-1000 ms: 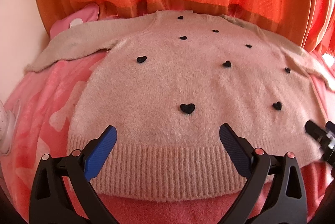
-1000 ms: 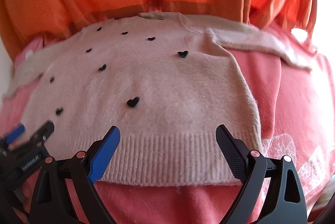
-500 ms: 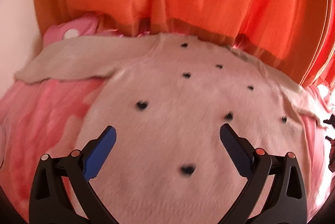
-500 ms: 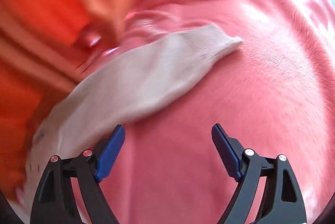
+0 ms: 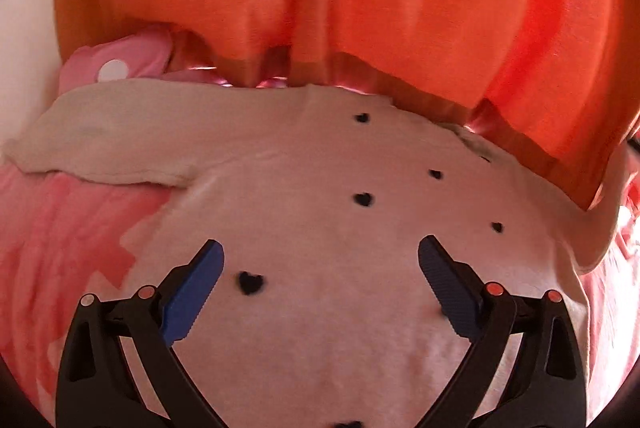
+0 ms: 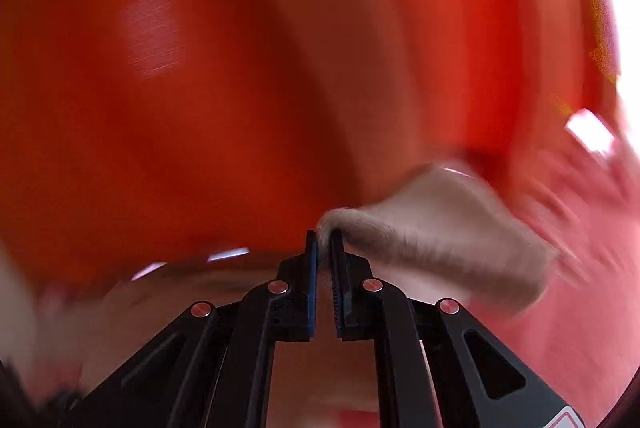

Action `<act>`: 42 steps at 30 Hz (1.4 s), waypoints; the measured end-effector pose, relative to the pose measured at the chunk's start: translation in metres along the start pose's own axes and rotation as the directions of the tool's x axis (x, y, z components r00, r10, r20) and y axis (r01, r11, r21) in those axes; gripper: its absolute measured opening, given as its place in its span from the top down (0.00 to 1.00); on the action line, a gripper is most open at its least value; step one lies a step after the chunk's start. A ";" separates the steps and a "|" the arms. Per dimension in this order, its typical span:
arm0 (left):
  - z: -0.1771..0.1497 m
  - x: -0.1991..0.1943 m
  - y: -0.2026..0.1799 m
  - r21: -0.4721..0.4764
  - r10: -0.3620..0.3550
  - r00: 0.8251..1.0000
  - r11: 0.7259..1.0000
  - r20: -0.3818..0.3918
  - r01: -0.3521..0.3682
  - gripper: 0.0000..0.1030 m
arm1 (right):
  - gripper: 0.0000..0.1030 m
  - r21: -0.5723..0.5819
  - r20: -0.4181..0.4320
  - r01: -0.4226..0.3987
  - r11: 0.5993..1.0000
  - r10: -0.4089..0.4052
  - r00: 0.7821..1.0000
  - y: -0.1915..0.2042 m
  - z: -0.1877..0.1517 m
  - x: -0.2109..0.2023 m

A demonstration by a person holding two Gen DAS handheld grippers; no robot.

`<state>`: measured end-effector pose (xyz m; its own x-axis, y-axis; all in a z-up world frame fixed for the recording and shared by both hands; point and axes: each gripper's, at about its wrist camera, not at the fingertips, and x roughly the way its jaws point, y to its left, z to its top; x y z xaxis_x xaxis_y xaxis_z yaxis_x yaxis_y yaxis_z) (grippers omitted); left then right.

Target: Fold small clothes

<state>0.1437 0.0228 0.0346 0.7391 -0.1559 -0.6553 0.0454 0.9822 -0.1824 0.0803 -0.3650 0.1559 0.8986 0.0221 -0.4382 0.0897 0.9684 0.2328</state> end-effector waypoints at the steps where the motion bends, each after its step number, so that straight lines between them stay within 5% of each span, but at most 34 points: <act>1: 0.001 0.001 0.006 -0.016 0.002 1.000 1.000 -0.003 -0.002 0.07 | 1.00 -0.045 -0.041 -0.112 0.993 0.110 0.993 0.045 -0.008 0.017; 3: 0.003 0.003 0.020 -0.046 0.008 1.000 0.999 0.000 -0.008 0.07 | 0.98 -0.104 -0.160 -0.214 0.971 0.196 0.968 0.115 -0.038 0.060; 5: 0.004 0.005 0.030 -0.056 0.015 1.000 0.998 0.003 -0.014 0.07 | 0.95 -0.125 -0.275 -0.228 0.965 0.187 0.943 0.150 -0.073 0.097; 9: 0.006 0.014 0.043 -0.057 0.015 0.999 0.998 -0.031 -0.016 0.07 | 0.89 -0.069 -0.335 -0.182 0.981 0.150 0.930 0.136 -0.103 0.104; 12: 0.007 0.015 0.050 -0.075 0.009 0.999 0.997 -0.044 -0.012 0.07 | 0.34 -0.029 -0.248 -0.061 0.998 0.052 0.967 0.087 -0.094 0.069; 13: 0.008 0.013 0.051 -0.089 -0.003 0.999 0.996 -0.043 -0.001 0.07 | 0.30 -0.058 -0.211 0.015 0.998 -0.027 0.977 0.072 -0.092 0.061; 15: 0.010 0.010 0.049 -0.101 -0.017 0.999 0.995 -0.040 0.013 0.07 | 0.30 -0.162 -0.241 0.078 0.984 -0.116 0.964 0.058 -0.094 0.052; 17: 0.010 0.005 0.043 -0.095 -0.029 0.999 0.995 -0.035 0.025 0.07 | 0.30 -0.194 -0.283 0.051 0.980 -0.106 0.953 0.052 -0.102 0.043; 23: 0.009 -0.004 0.028 -0.057 -0.033 0.999 0.998 -0.019 0.032 0.06 | 0.34 -0.005 -0.412 -0.043 0.999 0.037 0.911 0.051 -0.122 0.070; 24: 0.009 -0.004 0.028 -0.054 -0.034 0.999 0.998 -0.019 0.033 0.06 | 0.41 0.035 -0.412 -0.016 0.999 0.030 0.910 0.045 -0.120 0.079; 26: 0.008 -0.004 0.030 -0.056 -0.035 0.999 0.998 -0.020 0.033 0.06 | 0.89 0.097 -0.446 0.059 0.993 -0.010 0.895 0.037 -0.110 0.100; 27: 0.009 -0.003 0.031 -0.059 -0.034 0.999 0.998 -0.024 0.032 0.06 | 0.94 0.088 -0.445 0.083 0.993 -0.035 0.895 0.041 -0.105 0.102; 30: 0.012 -0.004 0.041 -0.090 -0.037 0.999 0.995 -0.026 0.035 0.06 | 0.94 -0.037 -0.288 0.035 0.999 -0.044 0.957 0.088 -0.045 0.073; 31: 0.014 -0.005 0.044 -0.101 -0.039 0.999 0.994 -0.023 0.036 0.06 | 0.94 -0.054 -0.232 -0.052 0.997 0.038 0.972 0.112 -0.018 0.060; 33: 0.018 -0.007 0.049 -0.119 -0.041 0.999 0.992 -0.011 0.039 0.06 | 0.94 -0.052 -0.206 -0.174 0.983 0.160 0.965 0.141 0.006 0.058; 35: 0.019 -0.006 0.050 -0.120 -0.045 0.999 0.992 -0.010 0.044 0.06 | 0.91 -0.026 -0.270 -0.330 0.943 0.312 0.911 0.177 0.012 0.081; 37: 0.019 -0.003 0.051 -0.116 -0.038 0.999 0.993 -0.020 0.036 0.06 | 0.77 -0.048 -0.379 -0.336 0.941 0.294 0.877 0.200 -0.009 0.116; 39: 0.019 0.000 0.054 -0.124 -0.039 0.999 0.992 -0.032 0.035 0.06 | 0.77 -0.122 -0.420 -0.239 0.963 0.168 0.892 0.204 -0.033 0.125; 42: 0.020 0.003 0.059 -0.145 -0.058 0.997 0.988 -0.042 0.052 0.06 | 0.67 -0.100 -0.349 -0.222 0.970 0.174 0.921 0.174 -0.048 0.086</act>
<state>0.1623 0.0829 0.0368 0.7066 -0.2172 -0.6735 -0.0140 0.9473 -0.3201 0.1525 -0.1822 0.1168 0.6932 0.2760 -0.6658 -0.1554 0.9593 0.2358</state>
